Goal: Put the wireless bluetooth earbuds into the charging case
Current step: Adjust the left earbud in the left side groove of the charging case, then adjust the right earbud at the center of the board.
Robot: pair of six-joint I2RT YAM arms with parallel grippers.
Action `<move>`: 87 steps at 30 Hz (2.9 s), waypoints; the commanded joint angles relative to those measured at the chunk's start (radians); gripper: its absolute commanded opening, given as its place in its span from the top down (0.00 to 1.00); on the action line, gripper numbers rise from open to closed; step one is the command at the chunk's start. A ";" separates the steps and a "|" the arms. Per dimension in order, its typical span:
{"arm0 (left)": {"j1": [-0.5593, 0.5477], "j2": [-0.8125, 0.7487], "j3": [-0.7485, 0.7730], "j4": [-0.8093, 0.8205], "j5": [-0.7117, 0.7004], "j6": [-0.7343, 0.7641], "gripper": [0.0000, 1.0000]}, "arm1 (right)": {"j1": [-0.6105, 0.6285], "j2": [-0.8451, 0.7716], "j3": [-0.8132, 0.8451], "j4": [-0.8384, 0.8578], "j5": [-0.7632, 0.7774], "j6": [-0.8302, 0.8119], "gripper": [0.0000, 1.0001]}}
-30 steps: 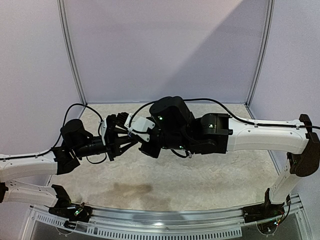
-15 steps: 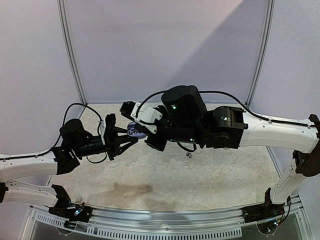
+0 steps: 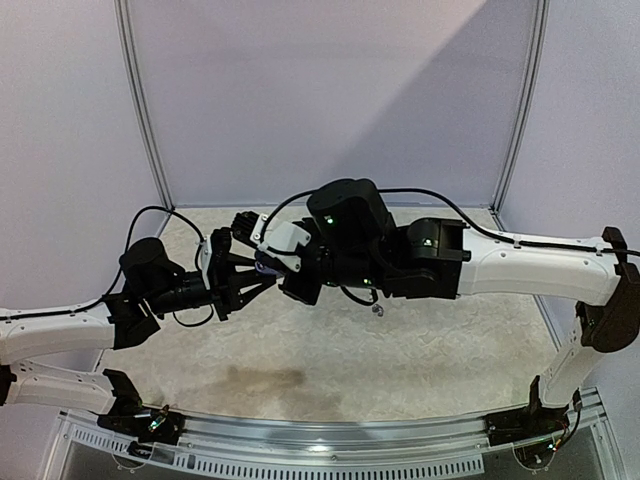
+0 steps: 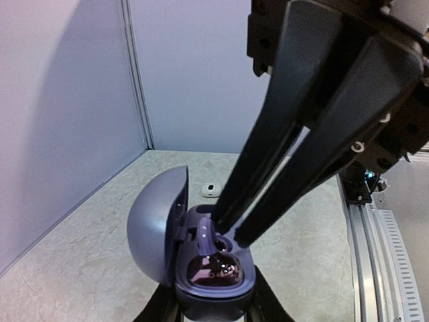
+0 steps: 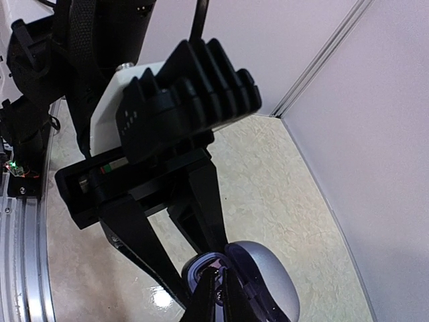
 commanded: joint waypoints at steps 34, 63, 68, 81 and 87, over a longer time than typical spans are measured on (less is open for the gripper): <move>0.003 -0.017 0.004 -0.021 -0.077 -0.127 1.00 | -0.124 -0.211 -0.054 -0.100 -0.065 0.277 0.88; 0.004 -0.056 -0.018 -0.021 0.004 -0.090 1.00 | -0.580 0.164 -0.332 -0.418 -0.248 0.767 0.86; 0.004 -0.067 -0.020 -0.028 0.003 -0.088 1.00 | -0.577 0.204 -0.362 -0.345 -0.287 0.813 0.94; 0.005 -0.080 -0.031 -0.023 -0.010 -0.084 1.00 | -0.530 0.279 -0.361 -0.267 -0.294 0.862 1.00; 0.005 -0.075 -0.032 -0.017 -0.007 -0.082 1.00 | -0.479 0.301 -0.323 -0.233 -0.317 0.873 1.00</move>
